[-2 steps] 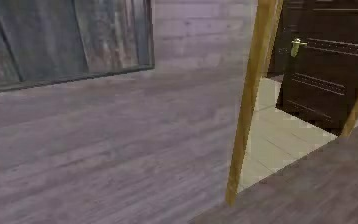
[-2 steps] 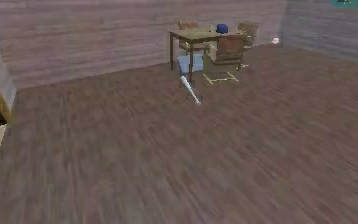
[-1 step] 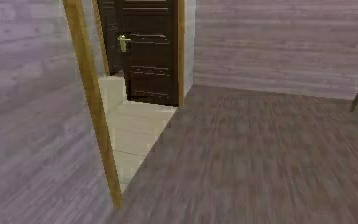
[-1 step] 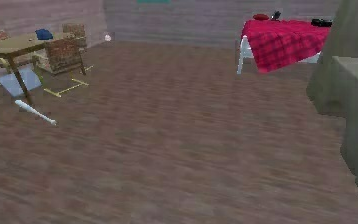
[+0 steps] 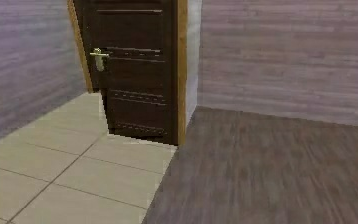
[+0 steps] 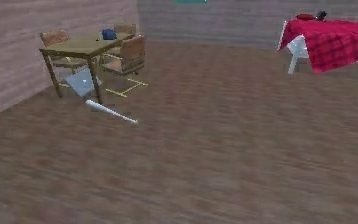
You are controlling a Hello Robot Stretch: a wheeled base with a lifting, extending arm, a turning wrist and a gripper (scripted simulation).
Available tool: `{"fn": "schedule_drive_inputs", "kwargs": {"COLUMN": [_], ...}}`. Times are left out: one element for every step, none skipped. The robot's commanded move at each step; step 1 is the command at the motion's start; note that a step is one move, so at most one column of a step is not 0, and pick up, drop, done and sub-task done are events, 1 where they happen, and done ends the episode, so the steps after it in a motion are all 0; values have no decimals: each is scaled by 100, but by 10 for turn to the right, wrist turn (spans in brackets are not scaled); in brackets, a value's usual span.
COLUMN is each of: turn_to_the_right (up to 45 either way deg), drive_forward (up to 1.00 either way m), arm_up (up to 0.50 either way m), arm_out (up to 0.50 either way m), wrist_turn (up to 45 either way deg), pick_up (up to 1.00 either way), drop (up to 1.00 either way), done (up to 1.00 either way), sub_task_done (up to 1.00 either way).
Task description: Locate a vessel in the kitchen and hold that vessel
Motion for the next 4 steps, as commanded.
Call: {"fn": "schedule_drive_inputs", "kwargs": {"turn_to_the_right": [60, 0, -300, 0], "drive_forward": [0, 25, 0, 35], "arm_up": [0, 0, 0, 0], "arm_out": [0, 0, 0, 0], "wrist_turn": [0, 0, 0, 0], "pick_up": [0, 0, 0, 0], "drop": [0, 0, 0, 0], "done": [0, 0, 0, 0], "sub_task_done": [0, 0, 0, 0]}}
